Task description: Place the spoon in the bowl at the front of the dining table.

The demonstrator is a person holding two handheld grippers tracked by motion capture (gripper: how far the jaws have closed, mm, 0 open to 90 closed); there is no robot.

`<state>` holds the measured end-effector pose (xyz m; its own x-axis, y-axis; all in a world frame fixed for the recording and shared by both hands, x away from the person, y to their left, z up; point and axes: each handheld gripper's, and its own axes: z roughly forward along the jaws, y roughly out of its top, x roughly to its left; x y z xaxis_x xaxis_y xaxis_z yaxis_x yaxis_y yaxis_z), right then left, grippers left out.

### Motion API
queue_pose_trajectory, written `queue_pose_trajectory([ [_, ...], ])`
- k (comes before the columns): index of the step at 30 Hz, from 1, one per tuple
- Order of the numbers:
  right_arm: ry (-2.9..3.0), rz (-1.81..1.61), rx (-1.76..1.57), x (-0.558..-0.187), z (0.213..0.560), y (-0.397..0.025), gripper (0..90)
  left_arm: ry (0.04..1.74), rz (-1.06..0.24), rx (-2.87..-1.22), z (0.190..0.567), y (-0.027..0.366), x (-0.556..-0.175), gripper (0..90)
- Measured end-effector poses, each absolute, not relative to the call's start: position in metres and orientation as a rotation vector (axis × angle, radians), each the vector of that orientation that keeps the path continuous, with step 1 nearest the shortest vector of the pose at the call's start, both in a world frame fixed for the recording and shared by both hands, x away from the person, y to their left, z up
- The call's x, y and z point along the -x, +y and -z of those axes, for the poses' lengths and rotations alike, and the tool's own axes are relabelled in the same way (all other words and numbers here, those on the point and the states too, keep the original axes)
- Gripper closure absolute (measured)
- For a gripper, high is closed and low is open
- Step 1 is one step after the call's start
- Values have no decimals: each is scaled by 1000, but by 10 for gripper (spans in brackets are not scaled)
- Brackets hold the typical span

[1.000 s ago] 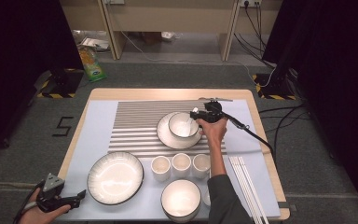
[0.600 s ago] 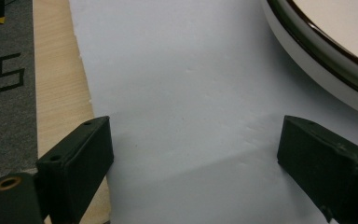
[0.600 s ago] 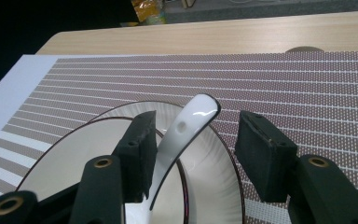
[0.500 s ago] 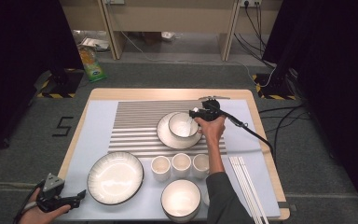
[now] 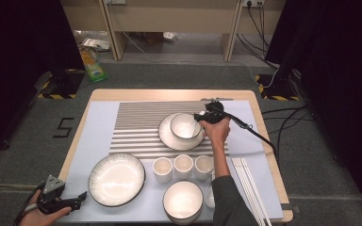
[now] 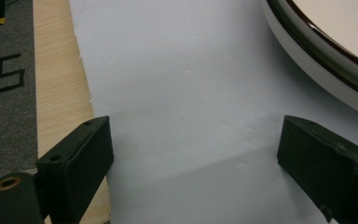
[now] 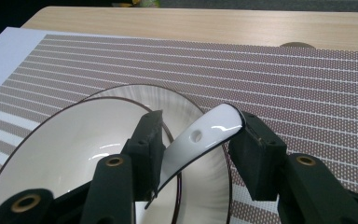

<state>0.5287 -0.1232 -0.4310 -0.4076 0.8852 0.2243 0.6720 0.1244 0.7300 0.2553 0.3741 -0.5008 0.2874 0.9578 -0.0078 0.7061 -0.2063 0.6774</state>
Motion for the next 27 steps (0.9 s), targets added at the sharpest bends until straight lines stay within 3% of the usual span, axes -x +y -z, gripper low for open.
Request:
queue_pose_trajectory([
  [12, 2208, -1191, -1489, -519, 427, -138, 574, 1484, -572, -1985, 501, 374, -255, 94],
  [27, 2322, -1120, -1419, -512, 436, -131, 515, 1484, -572, -1985, 501, 374, -255, 94],
])
